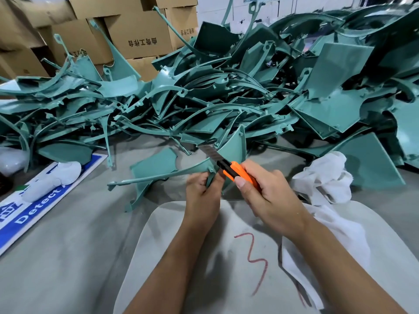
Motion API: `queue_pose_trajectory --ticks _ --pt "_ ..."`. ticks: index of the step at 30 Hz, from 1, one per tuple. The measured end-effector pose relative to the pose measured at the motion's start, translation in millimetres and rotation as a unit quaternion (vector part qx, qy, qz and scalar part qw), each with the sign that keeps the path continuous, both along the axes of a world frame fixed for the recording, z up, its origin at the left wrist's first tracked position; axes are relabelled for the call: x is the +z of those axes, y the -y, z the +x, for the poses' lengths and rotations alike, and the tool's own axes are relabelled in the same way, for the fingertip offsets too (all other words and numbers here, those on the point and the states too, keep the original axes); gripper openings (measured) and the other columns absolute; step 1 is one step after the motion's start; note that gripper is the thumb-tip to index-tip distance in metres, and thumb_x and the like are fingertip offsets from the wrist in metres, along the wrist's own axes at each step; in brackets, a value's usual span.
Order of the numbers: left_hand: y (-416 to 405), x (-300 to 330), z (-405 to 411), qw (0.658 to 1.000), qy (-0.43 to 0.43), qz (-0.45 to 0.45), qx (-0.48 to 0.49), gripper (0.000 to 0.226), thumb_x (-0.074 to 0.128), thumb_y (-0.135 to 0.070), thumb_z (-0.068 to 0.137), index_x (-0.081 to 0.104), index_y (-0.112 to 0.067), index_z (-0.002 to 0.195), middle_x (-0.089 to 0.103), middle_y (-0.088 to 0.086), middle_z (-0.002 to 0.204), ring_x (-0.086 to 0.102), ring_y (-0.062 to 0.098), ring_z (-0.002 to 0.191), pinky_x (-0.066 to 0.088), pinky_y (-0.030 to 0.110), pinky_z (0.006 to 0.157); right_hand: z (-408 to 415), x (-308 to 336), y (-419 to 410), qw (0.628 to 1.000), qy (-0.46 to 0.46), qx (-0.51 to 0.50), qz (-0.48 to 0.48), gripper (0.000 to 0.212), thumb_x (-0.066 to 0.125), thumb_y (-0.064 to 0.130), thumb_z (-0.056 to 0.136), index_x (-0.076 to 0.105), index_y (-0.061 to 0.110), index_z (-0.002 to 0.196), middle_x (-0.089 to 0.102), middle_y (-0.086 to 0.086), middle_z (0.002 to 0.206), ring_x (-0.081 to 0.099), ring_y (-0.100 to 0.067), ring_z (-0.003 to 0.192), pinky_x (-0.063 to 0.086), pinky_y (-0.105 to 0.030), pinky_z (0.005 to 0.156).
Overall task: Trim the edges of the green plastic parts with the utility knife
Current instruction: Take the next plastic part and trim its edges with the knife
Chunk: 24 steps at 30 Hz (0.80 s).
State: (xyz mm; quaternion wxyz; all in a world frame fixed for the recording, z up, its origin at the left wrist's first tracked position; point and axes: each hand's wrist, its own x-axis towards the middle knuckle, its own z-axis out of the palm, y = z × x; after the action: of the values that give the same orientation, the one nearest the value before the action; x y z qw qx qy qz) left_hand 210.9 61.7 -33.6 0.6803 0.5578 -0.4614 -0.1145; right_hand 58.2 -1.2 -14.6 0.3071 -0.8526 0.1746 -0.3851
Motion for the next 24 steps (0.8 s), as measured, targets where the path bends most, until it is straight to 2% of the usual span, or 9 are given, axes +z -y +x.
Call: queue_pose_trajectory --ticks 3,6,8,12,14,16,18,21,24 --pt "0 -1 -2 0.999 -0.044 0.011 -0.018 0.037 0.063 -0.017 0.09 0.053 0.002 0.059 0.041 -0.008 0.056 0.036 0.006 0.055 0.032 0.028 0.054 0 -1 1 1.0 -0.002 -0.009 -0.004 0.021 0.05 0.034 0.109 0.048 0.025 0.09 0.053 0.001 0.06 0.051 -0.021 0.052 0.035 -0.029 0.051" --pt "-1 -2 1 0.995 -0.095 0.009 -0.042 0.031 0.067 -0.014 0.095 0.073 -0.024 0.066 0.063 -0.016 0.064 0.055 -0.004 0.062 0.046 0.013 0.064 -1 1 5 1.0 0.009 -0.026 -0.009 0.019 0.049 0.034 0.109 0.05 0.025 0.093 0.054 0.0 0.063 0.053 -0.021 0.054 0.04 -0.033 0.052" --pt "-1 -2 3 0.994 -0.101 0.003 -0.05 0.032 0.068 -0.015 0.096 0.077 -0.035 0.072 0.07 -0.019 0.072 0.063 -0.008 0.069 0.048 0.009 0.069 -3 1 9 0.998 0.012 -0.052 -0.016 0.017 0.048 0.035 0.109 0.052 0.026 0.094 0.055 0.001 0.064 0.053 -0.02 0.055 0.042 -0.039 0.054" --pt "-4 5 -4 0.994 -0.094 -0.028 -0.038 0.059 0.066 -0.006 0.094 0.071 -0.064 0.086 0.071 -0.032 0.078 0.066 -0.016 0.078 0.048 0.003 0.071 -7 -2 17 0.99 0.009 -0.14 -0.018 0.018 0.045 0.038 0.107 0.044 0.036 0.089 0.054 0.002 0.062 0.053 -0.02 0.058 0.043 -0.044 0.055" --pt "-5 6 -4 0.995 -0.082 -0.043 -0.039 0.064 0.065 -0.002 0.093 0.07 -0.066 0.087 0.068 -0.039 0.077 0.064 -0.019 0.076 0.047 0.001 0.069 -9 -5 23 0.982 -0.006 -0.188 -0.01 0.02 0.044 0.038 0.106 0.042 0.031 0.087 0.051 0.003 0.06 0.05 -0.015 0.058 0.037 -0.037 0.053" --pt "-5 7 -2 0.994 -0.08 -0.039 -0.06 0.055 0.065 -0.003 0.094 0.076 -0.056 0.082 0.071 -0.034 0.078 0.066 -0.016 0.077 0.048 0.002 0.071 -11 -8 27 0.973 -0.026 -0.228 -0.006 0.021 0.045 0.036 0.108 0.042 0.029 0.088 0.049 0.005 0.058 0.049 -0.014 0.057 0.028 -0.029 0.05" --pt "-4 7 -3 0.995 -0.072 -0.036 -0.064 0.054 0.065 -0.001 0.094 0.076 -0.049 0.074 0.068 -0.035 0.075 0.064 -0.018 0.074 0.045 0.001 0.07 -10 -11 28 0.964 -0.05 -0.261 0.001 0.019 0.046 0.036 0.108 0.043 0.028 0.091 0.051 0.004 0.06 0.05 -0.018 0.058 0.028 -0.034 0.051" --pt "-3 13 -8 0.996 -0.054 -0.048 -0.045 0.068 0.064 0.005 0.092 0.072 -0.059 0.073 0.059 -0.05 0.077 0.057 -0.027 0.075 0.039 -0.005 0.069 -7 -12 25 0.956 -0.056 -0.289 0.001 0.017 0.045 0.036 0.108 0.043 0.027 0.094 0.053 -0.003 0.062 0.051 -0.029 0.058 0.036 -0.039 0.052" --pt "-1 4 -5 0.997 -0.063 -0.038 -0.038 0.062 0.066 0.001 0.092 0.071 -0.055 0.066 0.06 -0.044 0.07 0.058 -0.022 0.069 0.041 -0.002 0.067 -4 -7 16 0.97 -0.018 -0.239 -0.036 0.015 0.046 0.035 0.109 0.047 0.026 0.097 0.05 0.004 0.058 0.048 -0.013 0.049 0.032 -0.03 0.046"
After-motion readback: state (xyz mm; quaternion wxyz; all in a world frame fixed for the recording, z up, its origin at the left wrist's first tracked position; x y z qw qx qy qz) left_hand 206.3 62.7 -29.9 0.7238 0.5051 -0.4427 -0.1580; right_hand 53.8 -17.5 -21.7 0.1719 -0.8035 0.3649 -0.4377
